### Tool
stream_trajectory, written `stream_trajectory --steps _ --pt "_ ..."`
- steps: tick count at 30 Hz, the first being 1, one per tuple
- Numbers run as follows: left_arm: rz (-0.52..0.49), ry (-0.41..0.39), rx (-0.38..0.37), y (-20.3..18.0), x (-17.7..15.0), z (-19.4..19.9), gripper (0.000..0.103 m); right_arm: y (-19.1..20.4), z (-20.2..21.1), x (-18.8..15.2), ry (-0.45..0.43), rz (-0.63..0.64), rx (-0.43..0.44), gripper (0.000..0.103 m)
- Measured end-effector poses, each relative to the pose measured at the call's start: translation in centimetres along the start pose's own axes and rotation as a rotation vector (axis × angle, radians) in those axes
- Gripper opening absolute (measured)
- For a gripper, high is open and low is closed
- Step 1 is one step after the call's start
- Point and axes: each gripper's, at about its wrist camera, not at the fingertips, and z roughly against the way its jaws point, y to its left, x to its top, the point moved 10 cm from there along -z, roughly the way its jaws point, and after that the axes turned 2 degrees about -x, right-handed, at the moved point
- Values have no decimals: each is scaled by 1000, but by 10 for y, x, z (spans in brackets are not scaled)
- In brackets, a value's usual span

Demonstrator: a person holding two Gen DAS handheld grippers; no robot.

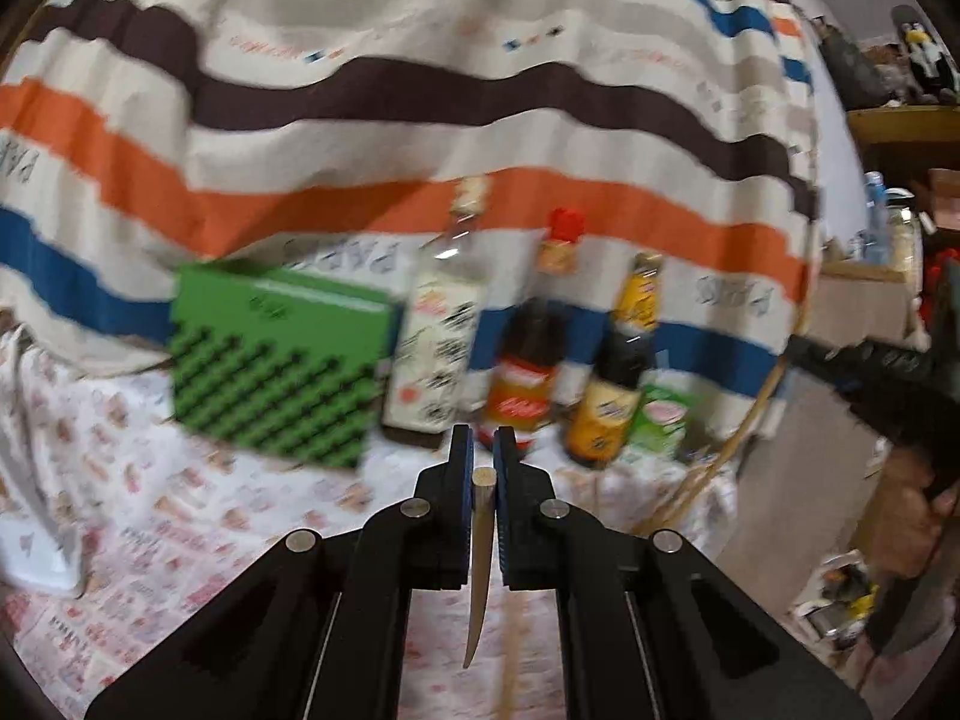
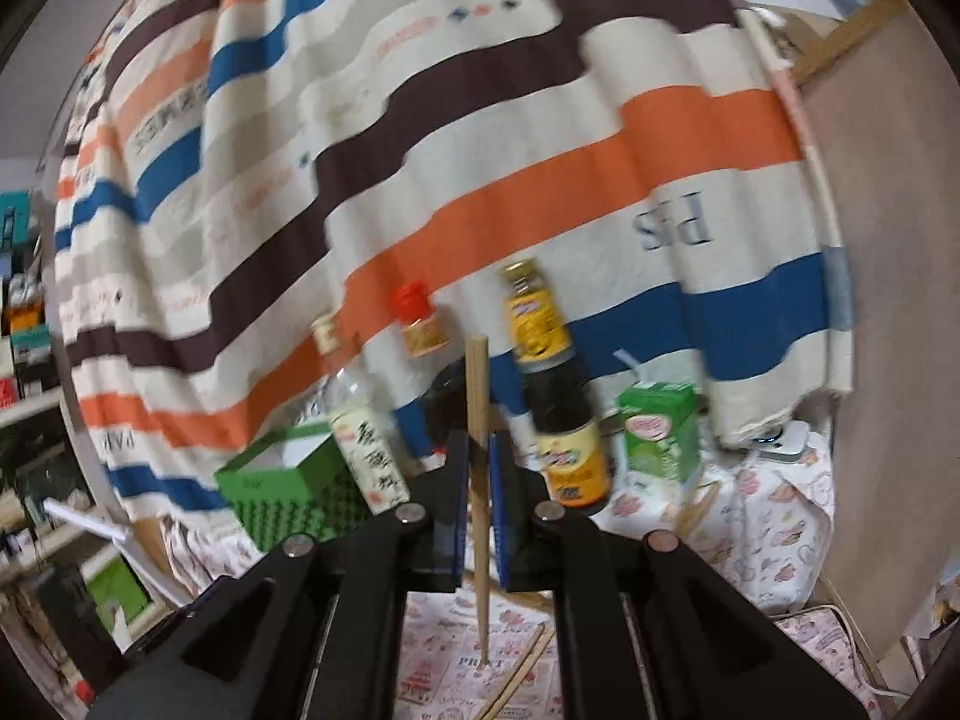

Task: Organize utensils
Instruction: 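Carry the left gripper's chopstick to the plastic cup while the right gripper carries its chopstick there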

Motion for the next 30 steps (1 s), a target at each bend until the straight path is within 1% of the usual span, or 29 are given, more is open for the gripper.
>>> stream_trajectory --steps 3,4,6,9,11,12,14,16,18,21,24,27,30 --pt "-6 8 -63 -30 15 -7 6 -22 -7 7 0 -16 -48 6" --pt "6 -4 -102 -41 21 -8 6 -29 -14 5 27 -18 -51 6" --pt "32 -26 -157 -57 30 -12 6 -42 -24 2 52 -56 -66 6" --pt "54 -60 -212 -76 42 -19 6 -59 -32 3 27 -60 -117 6" --pt "50 -96 -211 -85 50 -23 6 -72 -37 5 14 -50 -172 6" --pt "48 -120 -210 -88 54 -26 6 -77 -38 6 15 -55 -182 6" --pt "40 -179 -209 -92 61 -30 6 -87 -42 7 17 -87 -165 6" --pt "26 -198 -199 -96 66 -40 6 -95 -45 5 22 -104 -174 6" --pt "27 -205 -205 -99 69 -49 6 -101 -50 2 34 -104 -188 6" --pt "13 -213 -183 -103 66 -63 6 -102 -58 -4 66 -111 -183 6" --pt "5 -206 -178 -106 56 -77 6 -100 -63 -8 80 -118 -162 6" --pt "0 -180 -186 -112 45 -91 6 -96 -65 -11 89 -109 -165 6" --pt "-39 -176 -160 -114 34 -99 6 -92 -67 -14 108 -96 -160 6"
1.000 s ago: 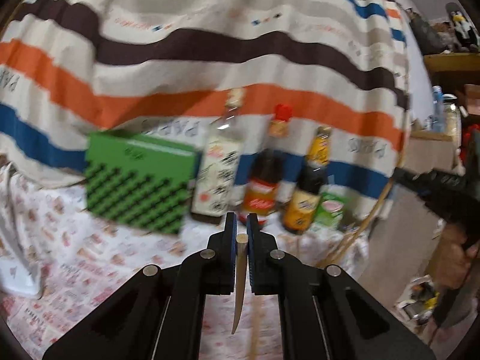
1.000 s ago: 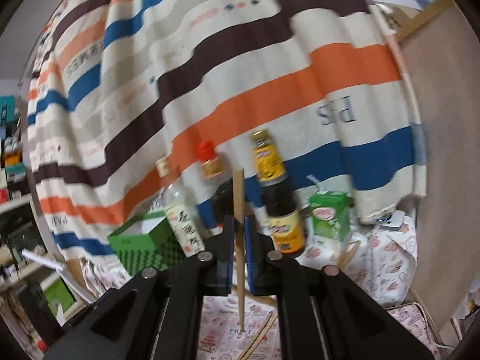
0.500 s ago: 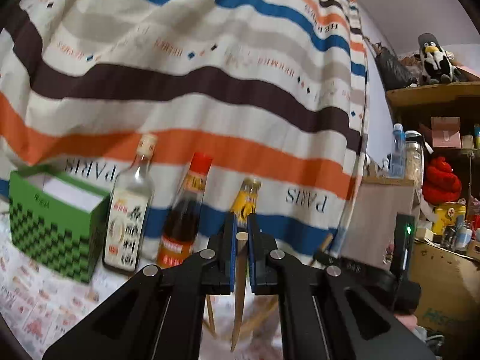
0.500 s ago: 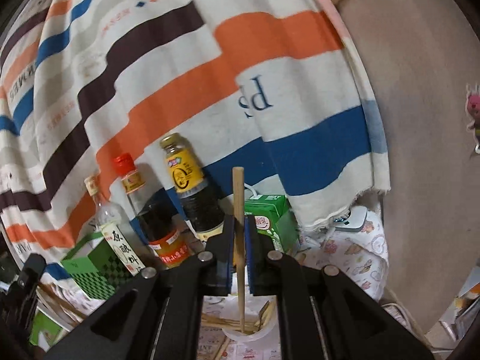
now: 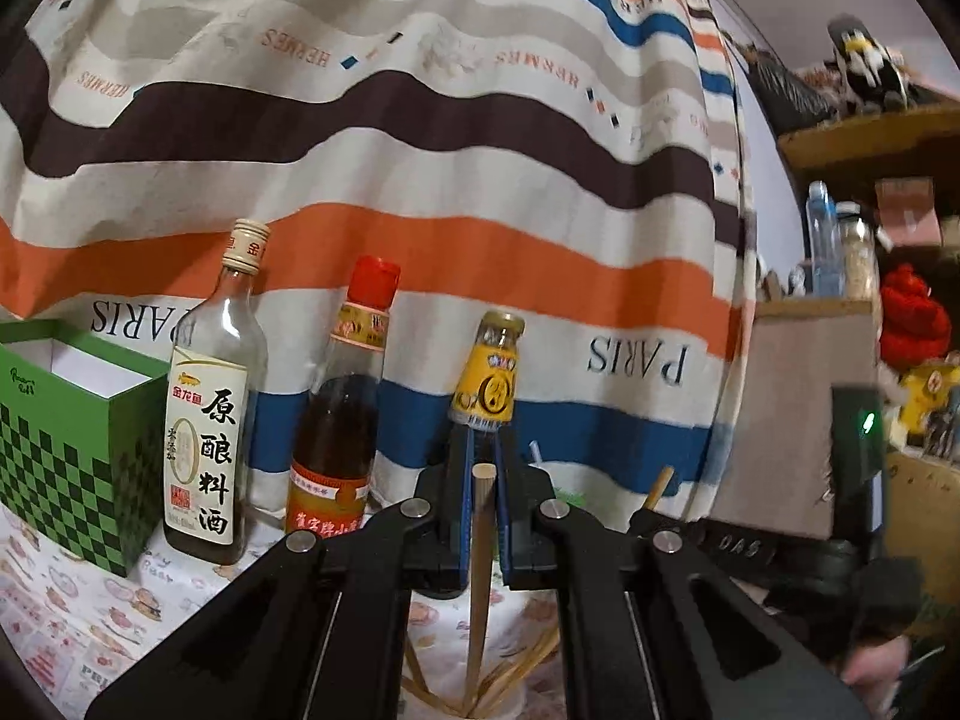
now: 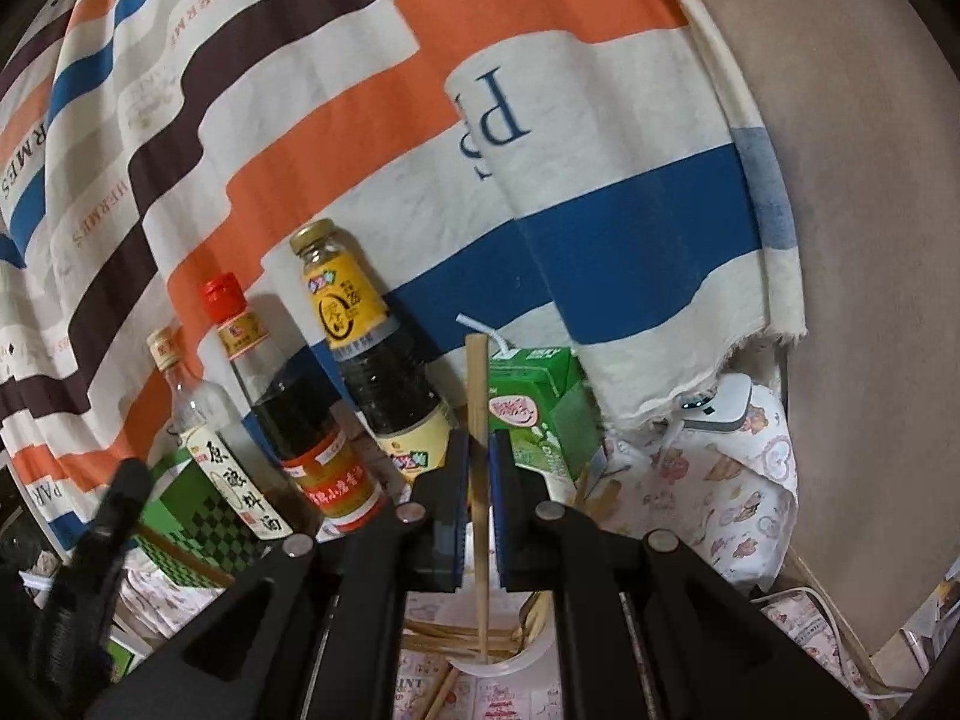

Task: Organize utensils
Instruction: 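Carry the left gripper's chopstick to the plastic cup while the right gripper carries its chopstick there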

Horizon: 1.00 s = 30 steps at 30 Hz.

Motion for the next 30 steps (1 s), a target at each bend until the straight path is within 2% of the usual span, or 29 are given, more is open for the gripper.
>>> stream_trajectory --steps 7,9,14,21,23,25,28,30 --pt "6 99 -5 5 -37 -12 6 3 -20 -19 104 43 -10 6" --pt "-11 132 -2 6 -49 -15 6 6 -26 -24 124 89 -25 6" --pt "-85 202 22 6 -73 -22 7 5 -43 -43 225 102 -19 6" --pt "-100 240 25 10 -82 -24 7 -2 -63 -64 315 101 -47 6" --pt "-131 271 26 9 -86 -27 8 -5 -66 -67 338 88 -35 6" --pt "-166 266 51 10 -84 -27 8 -12 -67 -68 358 52 -31 6" --pt "-175 253 53 12 -76 -23 8 -17 -66 -63 344 41 -50 6" --pt "-183 249 51 13 -70 -18 11 -19 -62 -58 332 41 -60 11"
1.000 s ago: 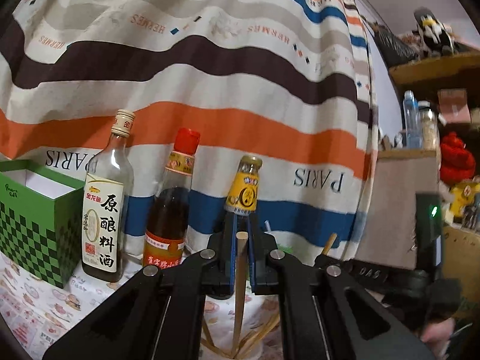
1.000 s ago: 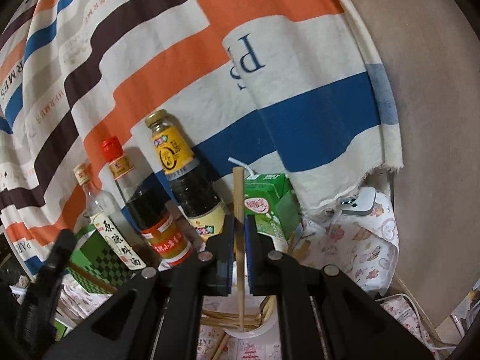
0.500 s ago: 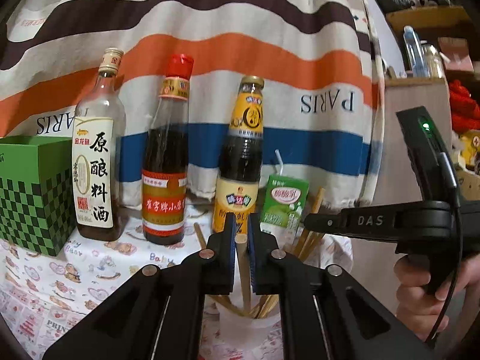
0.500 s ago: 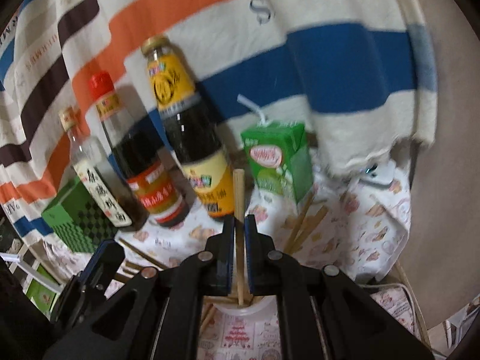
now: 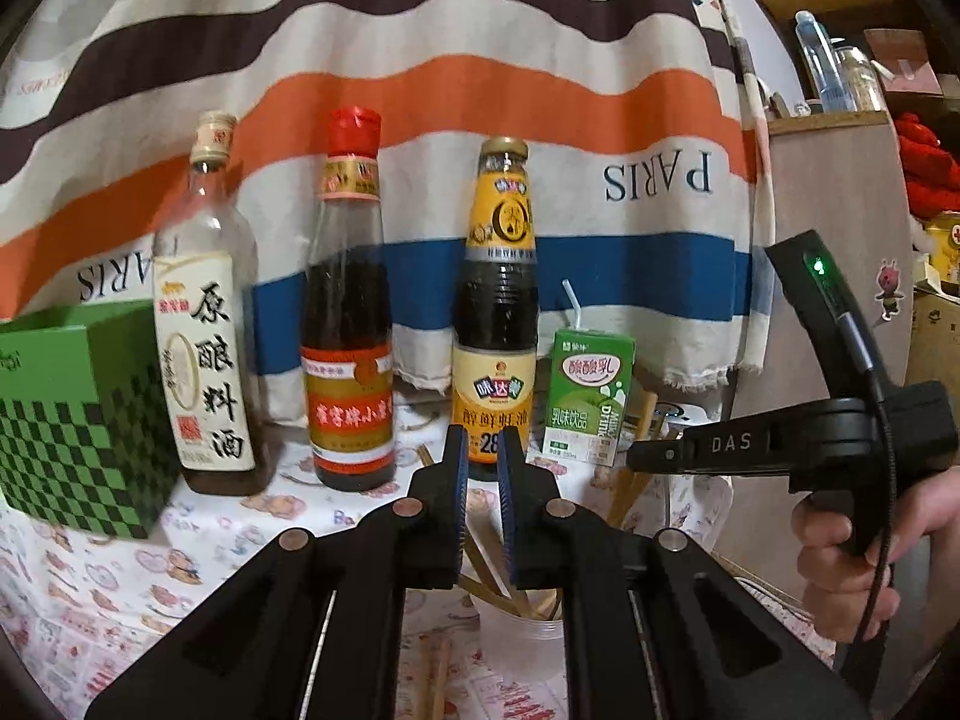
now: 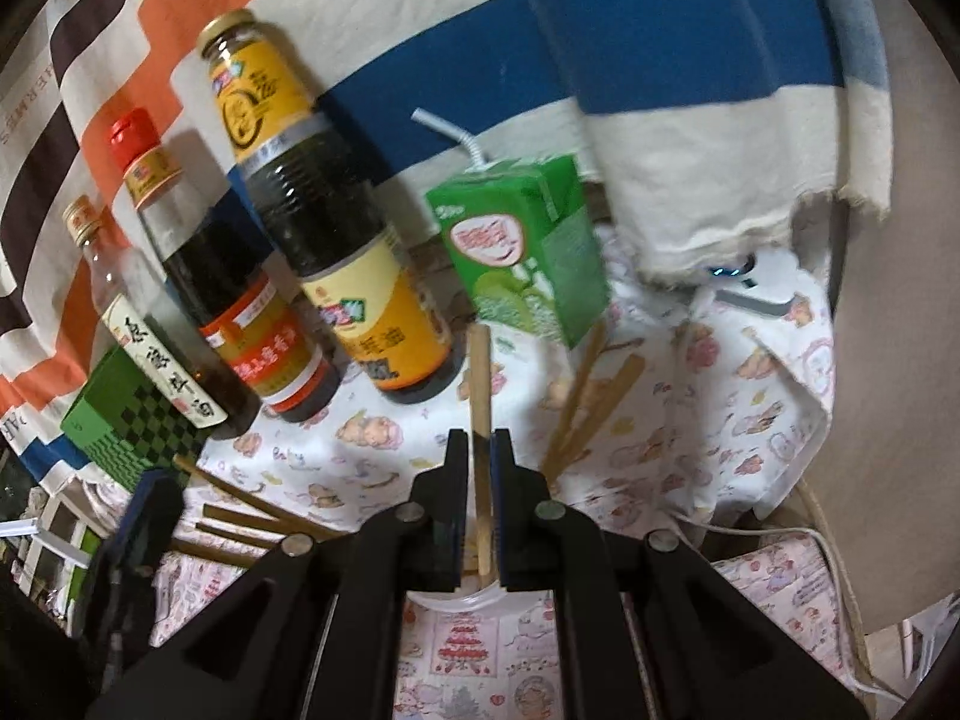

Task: Organize utensils
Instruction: 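Carry the left gripper's chopstick to the plastic cup while the right gripper carries its chopstick there, then open both grippers over the cup to drop the chopsticks in, then lower the left gripper onto a loose chopstick and close while the right gripper approaches another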

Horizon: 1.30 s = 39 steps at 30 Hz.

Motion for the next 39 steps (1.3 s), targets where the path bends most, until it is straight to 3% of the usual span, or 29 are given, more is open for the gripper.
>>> stream_trajectory --steps 2,4,7,10,13,17,22,25,28,32,35,39 --pt "-21 -9 9 1 4 8 21 -1 6 4 -14 -12 4 28" --pt "-47 -17 32 3 7 16 32 0 12 6 -25 -12 7 30" --pt "-63 -26 59 10 11 32 41 5 21 9 -44 7 12 43" --pt "-59 -31 84 21 11 46 53 16 33 10 -69 43 22 49" --pt "-72 -18 167 40 9 57 62 28 40 10 -90 79 37 58" --pt "-47 17 225 67 -5 66 65 42 41 3 -92 118 28 60" --pt "-56 77 278 91 -30 79 80 52 34 -26 -33 175 -6 62" --pt "-61 137 234 90 -47 82 85 59 32 -49 8 217 -20 62" --pt "-69 180 274 91 -64 84 97 63 32 -74 36 228 -5 64" --pt "-60 245 206 84 -91 83 100 64 23 -110 93 229 11 65" --pt "-17 266 199 87 -112 78 102 58 11 -131 125 225 1 65" --pt "101 439 169 94 -161 53 102 36 -14 -149 196 139 -8 74"
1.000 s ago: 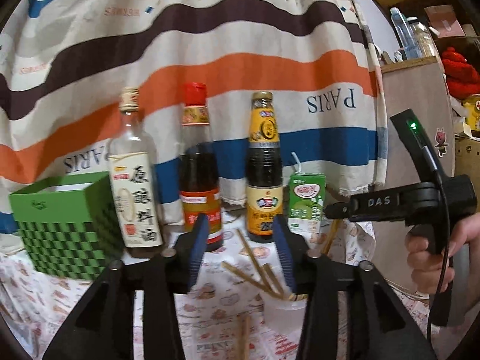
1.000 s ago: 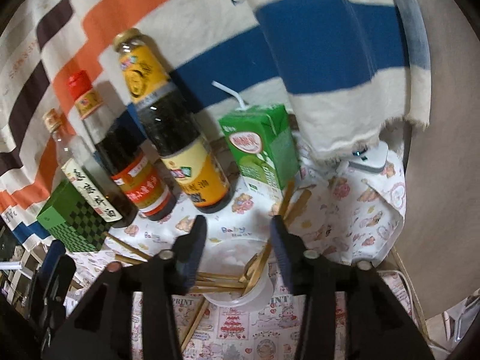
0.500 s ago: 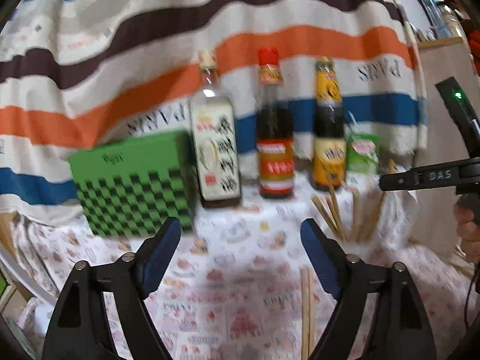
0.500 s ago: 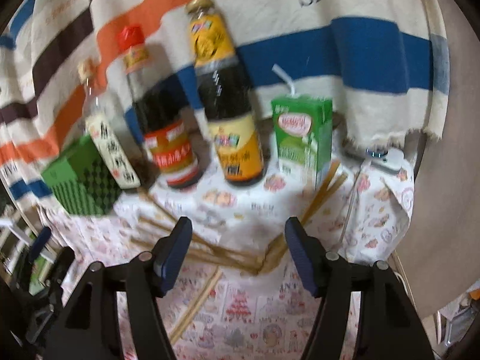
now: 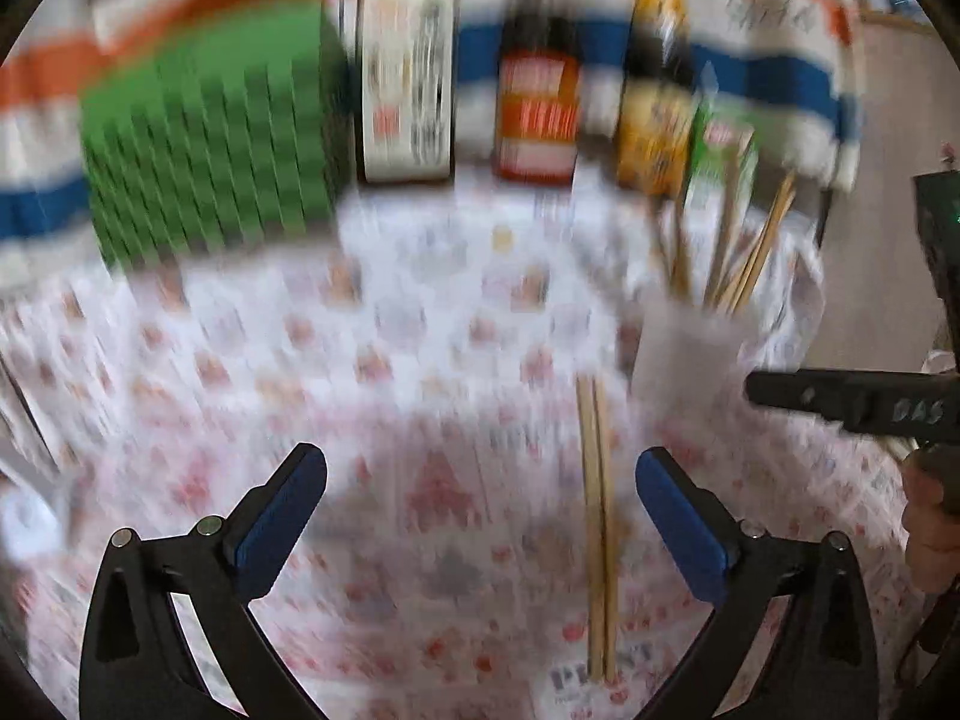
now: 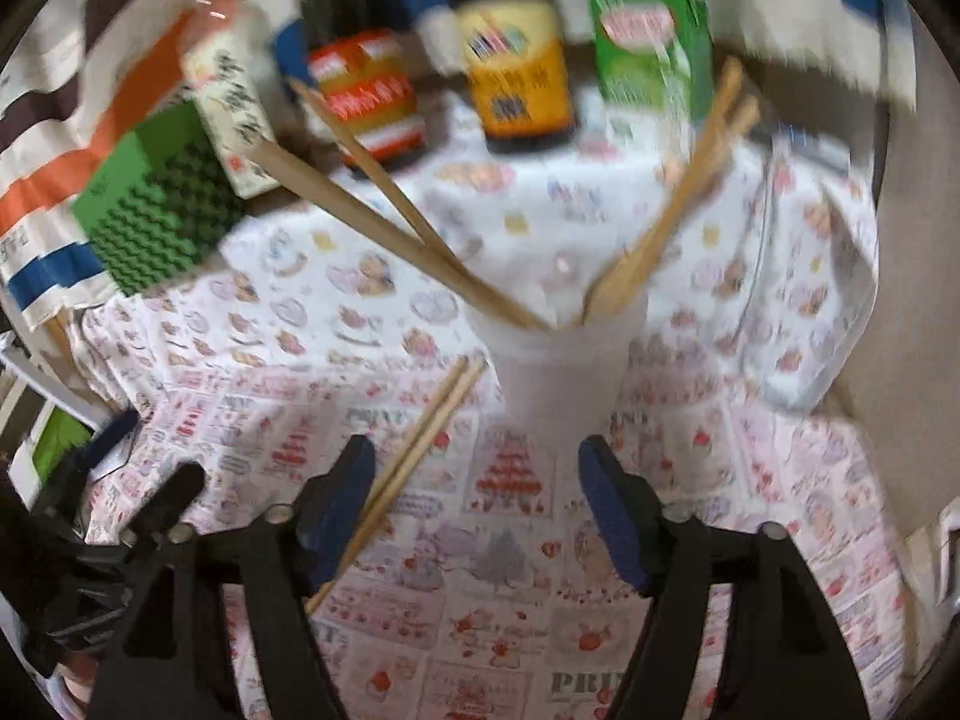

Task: Organize utensils
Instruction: 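Lower the left gripper onto a loose chopstick and close while the right gripper approaches another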

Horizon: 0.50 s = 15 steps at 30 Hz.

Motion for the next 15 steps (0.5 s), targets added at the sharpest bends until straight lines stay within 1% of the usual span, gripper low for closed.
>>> stream_trajectory --steps 1,3,6,8,9,11,13,14,15 --pt "23 46 -6 3 -8 -9 102 -8 -9 -5 29 -37 6 74" --pt "44 101 -15 6 -17 -18 102 -17 -18 -11 64 -55 -3 74" --pt "41 134 -15 8 -23 -23 102 -31 -27 -18 98 -78 -24 75" --pt "22 151 -16 6 -27 -24 102 -35 -29 -21 114 -105 -17 75" --pt "8 162 -13 4 -29 -25 100 -36 -30 -22 120 -114 -15 76" --pt "-19 181 -6 -1 -35 -27 92 -38 -33 -24 131 -117 -23 78" --pt "-38 193 -19 -5 -39 -27 80 -40 -36 -27 145 -119 -35 79" --pt "-44 200 -28 -7 -40 -27 77 -41 -38 -27 149 -121 -37 79" --pt "-49 208 -35 -10 -42 -28 70 -42 -39 -28 154 -124 -38 79"
